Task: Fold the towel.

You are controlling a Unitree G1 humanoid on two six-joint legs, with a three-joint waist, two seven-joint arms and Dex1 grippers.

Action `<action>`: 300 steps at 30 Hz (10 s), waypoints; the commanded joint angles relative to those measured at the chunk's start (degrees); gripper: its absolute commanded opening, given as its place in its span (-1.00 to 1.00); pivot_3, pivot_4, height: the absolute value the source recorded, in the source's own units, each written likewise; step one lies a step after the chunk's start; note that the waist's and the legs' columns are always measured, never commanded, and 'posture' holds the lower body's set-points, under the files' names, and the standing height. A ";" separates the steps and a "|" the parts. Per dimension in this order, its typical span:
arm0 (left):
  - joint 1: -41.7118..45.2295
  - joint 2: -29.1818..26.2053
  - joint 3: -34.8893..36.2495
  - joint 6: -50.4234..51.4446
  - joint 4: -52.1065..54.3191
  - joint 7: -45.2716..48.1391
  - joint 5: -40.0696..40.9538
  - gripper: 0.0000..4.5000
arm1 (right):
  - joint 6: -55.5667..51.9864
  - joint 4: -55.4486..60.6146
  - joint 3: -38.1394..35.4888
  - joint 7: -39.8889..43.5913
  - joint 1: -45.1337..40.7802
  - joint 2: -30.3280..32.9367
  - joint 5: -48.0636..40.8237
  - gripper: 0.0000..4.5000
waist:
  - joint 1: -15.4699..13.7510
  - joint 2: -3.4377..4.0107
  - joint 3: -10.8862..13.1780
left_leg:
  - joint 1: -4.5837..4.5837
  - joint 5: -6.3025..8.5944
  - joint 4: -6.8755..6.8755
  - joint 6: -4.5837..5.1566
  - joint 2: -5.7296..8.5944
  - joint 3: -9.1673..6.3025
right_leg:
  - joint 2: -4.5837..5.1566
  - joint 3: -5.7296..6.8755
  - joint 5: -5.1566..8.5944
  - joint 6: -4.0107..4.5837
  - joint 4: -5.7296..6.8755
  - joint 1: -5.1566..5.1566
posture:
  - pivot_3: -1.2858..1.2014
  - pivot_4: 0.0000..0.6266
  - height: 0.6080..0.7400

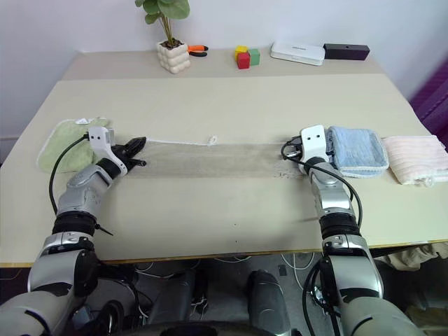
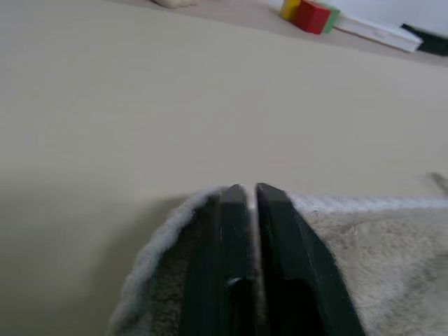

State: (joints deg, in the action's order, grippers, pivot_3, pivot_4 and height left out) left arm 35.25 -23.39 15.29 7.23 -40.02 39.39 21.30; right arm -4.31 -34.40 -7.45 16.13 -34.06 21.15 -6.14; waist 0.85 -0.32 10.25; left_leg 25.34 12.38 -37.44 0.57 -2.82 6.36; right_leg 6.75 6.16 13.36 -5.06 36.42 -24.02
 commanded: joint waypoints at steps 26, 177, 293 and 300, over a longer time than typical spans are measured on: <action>3.35 -9.54 -8.37 6.35 16.35 39.23 6.05 1.00 | -51.78 53.12 -26.63 -31.88 28.63 -8.60 -76.41 0.98 | -0.18 0.02 0.01 | 0.08 0.09 0.17 0.13 -0.03 -0.26 | 0.01 0.00 0.01 0.03 -0.17 -0.10 | 0.03 -0.52 1.00; -7.70 -6.02 -7.52 10.83 34.04 24.89 10.63 1.00 | -1.36 1.36 12.38 13.25 -1.69 -11.34 0.87 -0.98 | 0.16 -0.10 -0.05 | 0.15 0.02 0.23 0.03 -0.02 -0.01 | -0.04 0.01 0.00 0.02 -0.13 -0.23 | 0.03 -0.52 1.00; 11.08 19.62 -28.53 29.34 19.69 -5.07 19.11 -0.98 | -25.30 50.50 -11.50 33.66 21.76 21.51 -25.67 1.00 | -3.04 -0.17 0.01 | 0.57 0.14 0.06 0.17 0.07 -0.37 | -0.01 0.24 0.01 0.06 -0.60 -0.28 | 0.03 -0.52 1.00; 15.17 25.86 -28.05 26.94 7.06 -2.83 9.93 -0.98 | -27.95 56.75 -14.70 29.59 25.77 21.47 -27.46 1.00 | -3.21 -0.18 0.01 | 0.65 0.15 -0.01 0.20 0.07 -0.46 | 0.01 0.24 0.01 0.06 -0.59 -0.31 | 0.03 -0.52 1.00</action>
State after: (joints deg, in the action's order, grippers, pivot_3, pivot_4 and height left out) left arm 49.00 1.44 -12.91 35.36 -31.66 35.99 32.90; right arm -32.08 19.49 -19.54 46.68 -8.42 41.67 -32.32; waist -2.36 -0.50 10.27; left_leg 26.03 12.55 -37.49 0.81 -2.75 5.87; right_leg 6.76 6.40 13.37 -4.99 35.83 -24.33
